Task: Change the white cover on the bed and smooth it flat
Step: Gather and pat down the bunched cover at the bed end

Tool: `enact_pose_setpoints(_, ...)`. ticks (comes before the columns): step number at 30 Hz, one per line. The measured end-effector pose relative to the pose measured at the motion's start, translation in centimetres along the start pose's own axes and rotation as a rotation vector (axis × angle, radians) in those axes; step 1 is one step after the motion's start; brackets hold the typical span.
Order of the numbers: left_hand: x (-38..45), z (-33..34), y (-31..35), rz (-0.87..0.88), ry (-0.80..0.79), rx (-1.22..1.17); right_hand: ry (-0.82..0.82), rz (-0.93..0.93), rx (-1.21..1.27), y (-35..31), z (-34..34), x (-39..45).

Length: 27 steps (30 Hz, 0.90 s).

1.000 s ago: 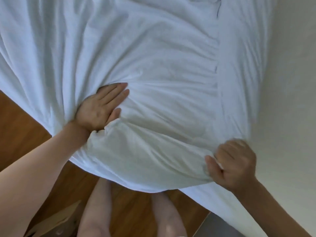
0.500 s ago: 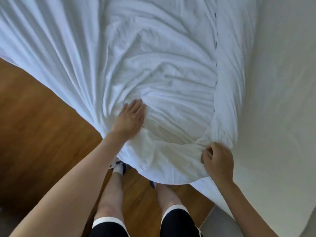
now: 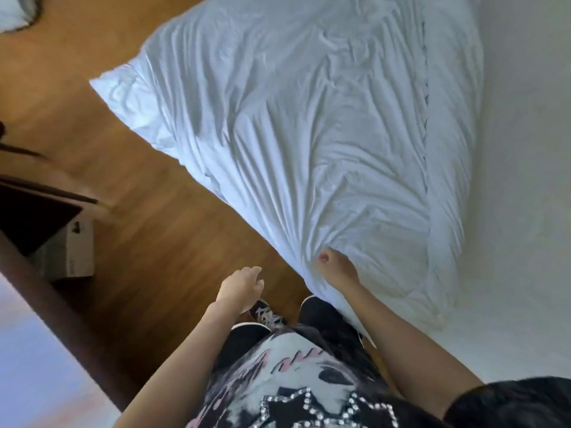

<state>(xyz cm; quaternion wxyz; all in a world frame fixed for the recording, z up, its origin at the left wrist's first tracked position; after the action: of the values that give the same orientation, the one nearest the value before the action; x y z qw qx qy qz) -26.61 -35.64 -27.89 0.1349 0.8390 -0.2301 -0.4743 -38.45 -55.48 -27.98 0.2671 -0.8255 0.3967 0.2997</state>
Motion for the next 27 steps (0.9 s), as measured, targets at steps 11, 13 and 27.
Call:
enact_pose_setpoints(11,4.7,-17.9,-9.9,-0.245,0.013,-0.129,-0.063,0.182,0.025,-7.4,-1.9,5.6)
enact_pose_setpoints(13,6.5,-21.1,-11.4,-0.285,0.026,-0.155,-0.113,0.181,-0.031,-9.8,-2.5,7.9)
enact_pose_setpoints(27,19.4,-48.4,-20.8,-0.236,0.097,-0.209,0.006,-0.005,-0.043,-43.3,-12.8,25.9)
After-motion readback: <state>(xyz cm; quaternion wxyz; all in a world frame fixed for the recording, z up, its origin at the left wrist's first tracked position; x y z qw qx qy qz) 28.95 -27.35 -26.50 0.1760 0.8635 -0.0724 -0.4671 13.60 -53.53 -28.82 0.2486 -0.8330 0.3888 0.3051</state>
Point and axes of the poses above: each hand's wrist, its own x-axis towards the middle knuckle, its own z-axis out of the palm, y = z × x, the point moved 3 cm from there along x, towards the middle knuckle, and after that the axes turned 15 degrees about -x, right-handed, at the moved point
